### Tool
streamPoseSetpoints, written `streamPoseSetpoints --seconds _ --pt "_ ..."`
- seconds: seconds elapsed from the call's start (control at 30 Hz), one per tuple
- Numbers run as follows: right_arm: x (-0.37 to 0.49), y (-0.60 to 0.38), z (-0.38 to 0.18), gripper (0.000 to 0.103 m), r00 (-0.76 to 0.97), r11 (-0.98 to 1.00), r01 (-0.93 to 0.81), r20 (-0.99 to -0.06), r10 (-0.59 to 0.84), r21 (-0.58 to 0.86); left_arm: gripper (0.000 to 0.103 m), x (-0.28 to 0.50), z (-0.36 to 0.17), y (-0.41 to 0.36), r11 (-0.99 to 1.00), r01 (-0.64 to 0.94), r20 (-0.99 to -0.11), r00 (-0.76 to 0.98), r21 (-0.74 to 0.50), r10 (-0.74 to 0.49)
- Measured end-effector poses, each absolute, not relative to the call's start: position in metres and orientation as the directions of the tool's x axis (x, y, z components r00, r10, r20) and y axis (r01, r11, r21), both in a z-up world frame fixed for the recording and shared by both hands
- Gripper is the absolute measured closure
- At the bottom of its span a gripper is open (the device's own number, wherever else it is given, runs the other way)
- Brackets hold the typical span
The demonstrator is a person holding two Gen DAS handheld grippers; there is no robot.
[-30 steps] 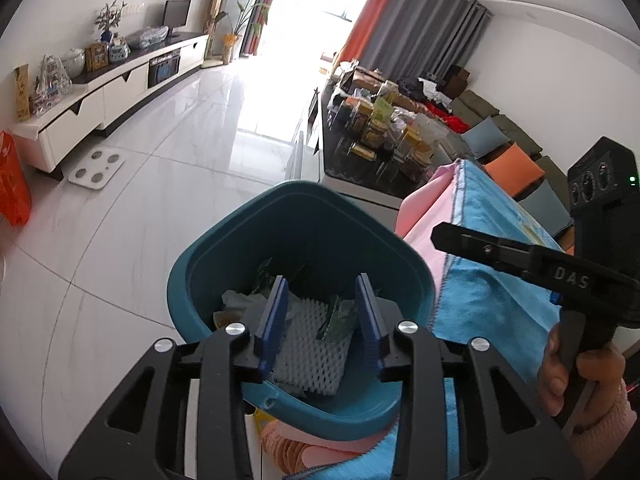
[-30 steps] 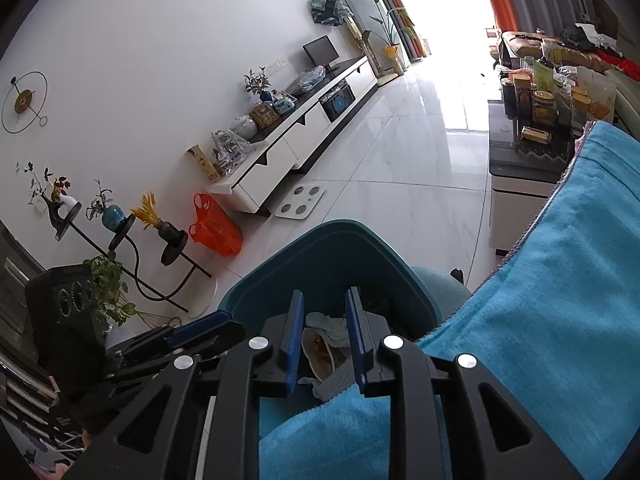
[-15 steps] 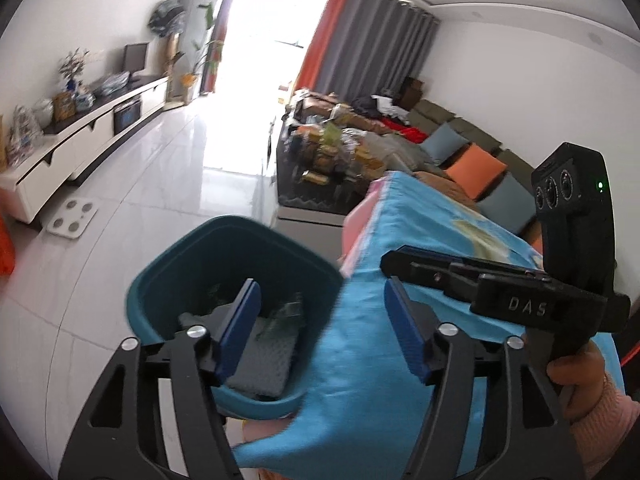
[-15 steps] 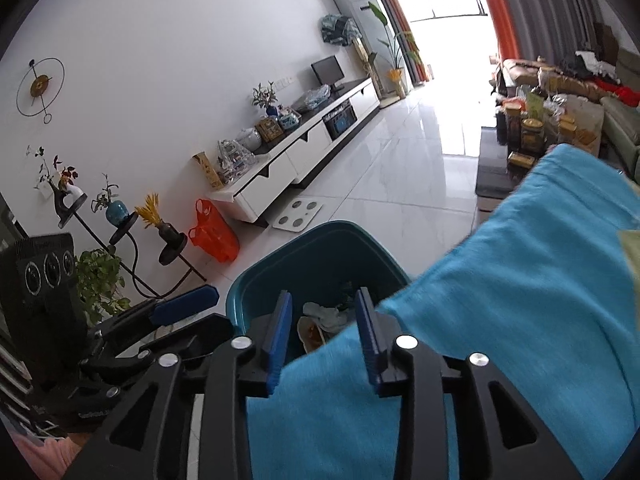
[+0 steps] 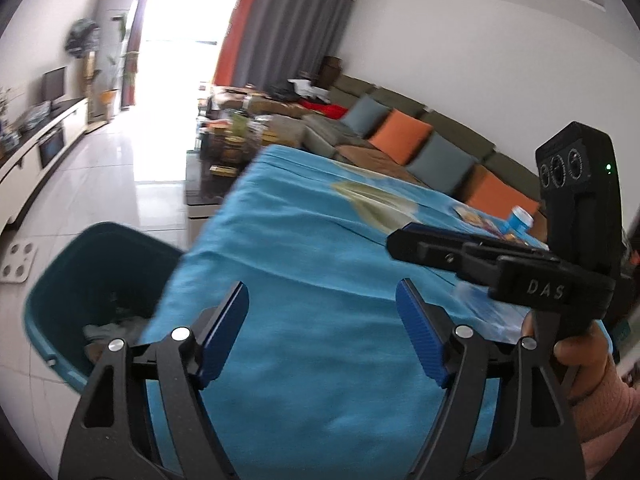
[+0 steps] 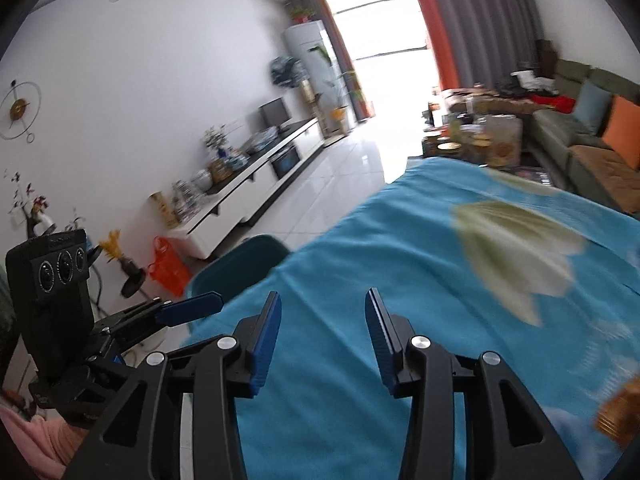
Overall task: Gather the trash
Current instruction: 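Move both grippers back over the table toward the remaining trash, then grasp the gold foil wrapper with the left gripper while the right gripper grasps an orange peel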
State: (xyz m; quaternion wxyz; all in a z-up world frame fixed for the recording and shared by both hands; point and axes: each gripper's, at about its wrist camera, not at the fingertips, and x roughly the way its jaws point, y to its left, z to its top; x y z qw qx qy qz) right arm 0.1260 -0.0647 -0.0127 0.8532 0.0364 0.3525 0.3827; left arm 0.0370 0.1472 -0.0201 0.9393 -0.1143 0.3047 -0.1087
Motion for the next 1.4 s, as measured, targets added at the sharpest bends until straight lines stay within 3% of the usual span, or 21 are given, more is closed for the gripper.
streamPoseSetpoints --seconds 0.7,1.4 --pt "0.105 -0.247 -0.03 0.062 0.682 0.89 -0.31 -0.574 0.453 0.335 0.03 0.099 -0.032 -0.021 0.864 0.462 -0.627 0.617 -0.201 -0.476" --pt "0.112 -0.308 -0.064 0.062 0.687 0.911 -0.183 -0.615 0.387 0.369 0.049 0.153 -0.053 -0.099 0.831 0.526 -0.719 0.507 -0.179 -0.475"
